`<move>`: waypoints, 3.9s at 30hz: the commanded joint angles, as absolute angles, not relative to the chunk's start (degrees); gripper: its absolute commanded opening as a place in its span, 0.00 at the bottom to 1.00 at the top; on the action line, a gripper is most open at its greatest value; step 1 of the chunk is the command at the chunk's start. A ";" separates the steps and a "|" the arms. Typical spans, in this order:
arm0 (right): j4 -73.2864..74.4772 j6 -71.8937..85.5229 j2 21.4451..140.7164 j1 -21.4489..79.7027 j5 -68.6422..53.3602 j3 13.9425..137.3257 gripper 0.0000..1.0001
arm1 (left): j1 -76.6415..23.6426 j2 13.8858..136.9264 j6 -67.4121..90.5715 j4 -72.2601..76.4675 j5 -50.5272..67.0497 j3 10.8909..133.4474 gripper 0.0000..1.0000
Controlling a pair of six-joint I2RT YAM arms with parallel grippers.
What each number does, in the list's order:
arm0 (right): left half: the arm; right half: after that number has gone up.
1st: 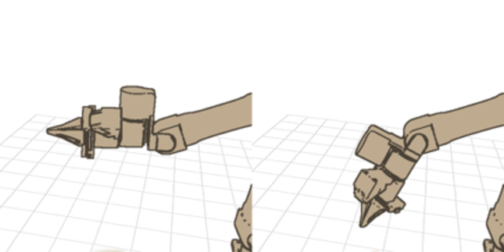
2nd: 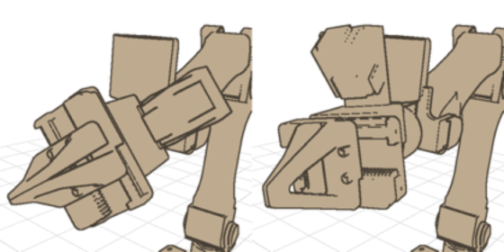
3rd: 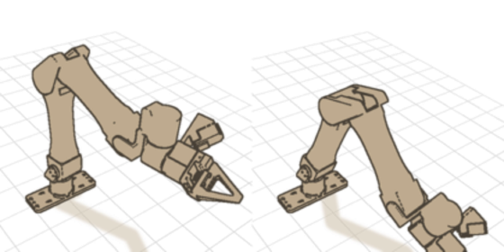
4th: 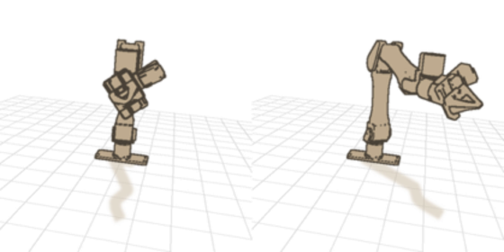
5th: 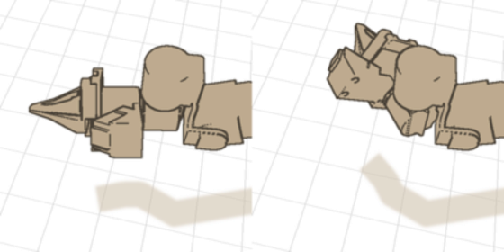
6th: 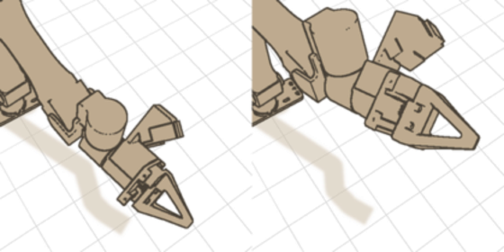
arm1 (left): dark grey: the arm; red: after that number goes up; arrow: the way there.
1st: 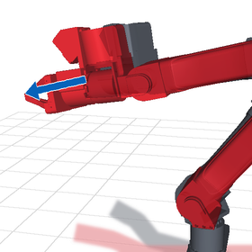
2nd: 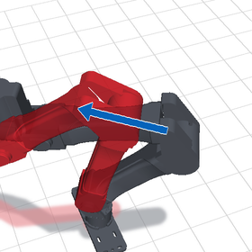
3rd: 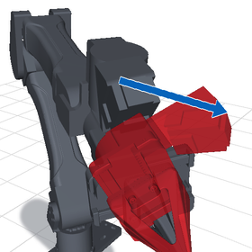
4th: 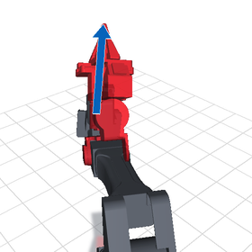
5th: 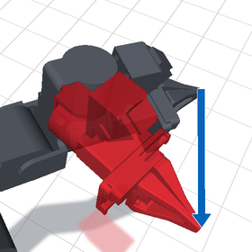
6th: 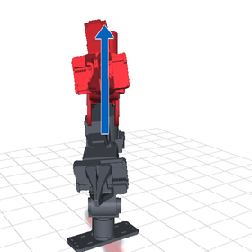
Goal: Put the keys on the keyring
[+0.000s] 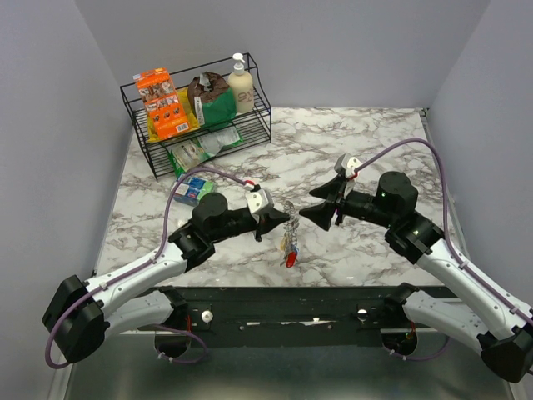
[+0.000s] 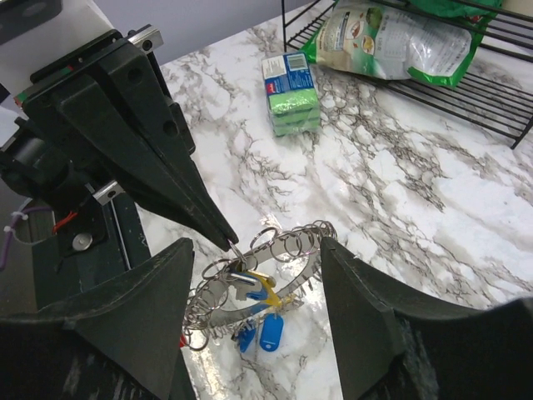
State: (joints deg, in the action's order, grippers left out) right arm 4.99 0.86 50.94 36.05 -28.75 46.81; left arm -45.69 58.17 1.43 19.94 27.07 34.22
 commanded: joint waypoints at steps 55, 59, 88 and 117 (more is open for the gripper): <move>-13.53 3.34 47.11 32.96 -48.07 39.73 0.72 | -43.77 60.38 15.64 72.16 35.42 26.37 0.00; -14.41 3.16 47.72 32.96 -51.23 39.38 0.67 | -43.77 60.73 15.82 71.90 35.86 26.81 0.00; -11.60 1.41 49.57 32.96 -53.96 40.25 0.08 | -43.77 59.86 14.59 68.21 36.39 28.04 0.00; -4.40 -2.72 53.17 33.05 -56.51 42.01 0.13 | -43.77 57.74 13.71 64.16 33.13 26.19 0.00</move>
